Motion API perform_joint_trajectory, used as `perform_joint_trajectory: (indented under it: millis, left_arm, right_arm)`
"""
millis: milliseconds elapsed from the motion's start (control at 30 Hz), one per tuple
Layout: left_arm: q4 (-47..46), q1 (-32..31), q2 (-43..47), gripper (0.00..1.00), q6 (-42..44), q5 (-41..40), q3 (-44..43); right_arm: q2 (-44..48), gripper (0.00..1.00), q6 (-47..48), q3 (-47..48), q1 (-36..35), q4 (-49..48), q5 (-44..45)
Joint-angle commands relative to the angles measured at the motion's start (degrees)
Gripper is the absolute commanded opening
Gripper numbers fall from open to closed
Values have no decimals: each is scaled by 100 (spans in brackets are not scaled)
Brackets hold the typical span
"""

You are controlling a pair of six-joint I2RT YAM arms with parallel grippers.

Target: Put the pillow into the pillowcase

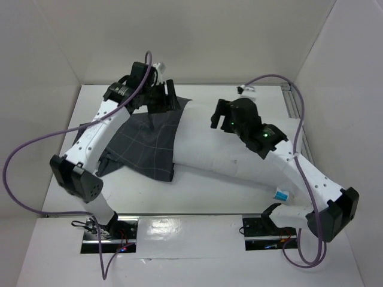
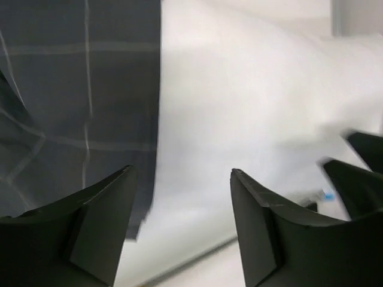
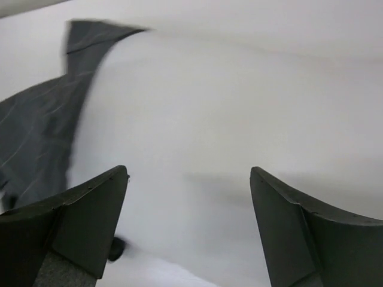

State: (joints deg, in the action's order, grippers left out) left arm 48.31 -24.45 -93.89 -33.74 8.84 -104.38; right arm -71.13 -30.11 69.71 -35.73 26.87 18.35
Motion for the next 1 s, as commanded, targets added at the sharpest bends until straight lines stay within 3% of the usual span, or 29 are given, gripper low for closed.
perform_joint_trajectory:
  millis: [0, 200, 333, 433, 467, 533, 600, 633, 667, 700, 733, 767, 967]
  left_arm:
    - [54, -60, -910, 77, 244, -794, -801]
    - [810, -227, -2412, 77, 368, -1692, -2260]
    - [689, -227, -2468, 77, 368, -1693, -1894]
    - [688, -227, -2686, 59, 420, -1640, -1989]
    - [688, -227, -2740, 45, 473, -1640, -2051]
    - [688, -166, -2854, 29, 534, -1386, -2313]
    - [688, -113, -3021, 8, 535, -1298, -2490]
    - [688, -113, -3022, 3, 535, -1210, -2656]
    - [688, -113, -3082, 0, 535, -1209, -2710]
    - [688, -113, -3083, 0, 535, -1114, -2763]
    - [688, -113, -3135, 0, 535, -991, -2877]
    - [688, -113, -3136, 0, 535, -990, -2878]
    - [504, -174, -2856, 0, 596, -419, -3220]
  right_arm:
    - [161, 90, -39, 15, 712, 1247, 1082]
    - [266, 98, -110, -211, 2566, 1584, 409]
    - [319, 100, 31, -677, 3298, 1383, -268]
    - [319, 100, 84, -1089, 3414, 1181, -480]
    - [258, 100, 84, -1187, 3414, 1015, -577]
    - [188, 99, 137, -1494, 3414, 812, -797]
    - [135, 92, 137, -1723, 3414, 426, -1253]
    - [135, 86, 137, -1829, 3414, 259, -1481]
    - [135, 70, 224, -1969, 3336, -4, -1875]
    - [135, 25, 225, -1970, 3283, -76, -1975]
    - [283, 5, 225, -1970, 3213, -77, -1976]
    - [380, 0, 320, -1970, 3038, -147, -2028]
    - [1092, 0, 742, -1375, 2247, 239, -1677]
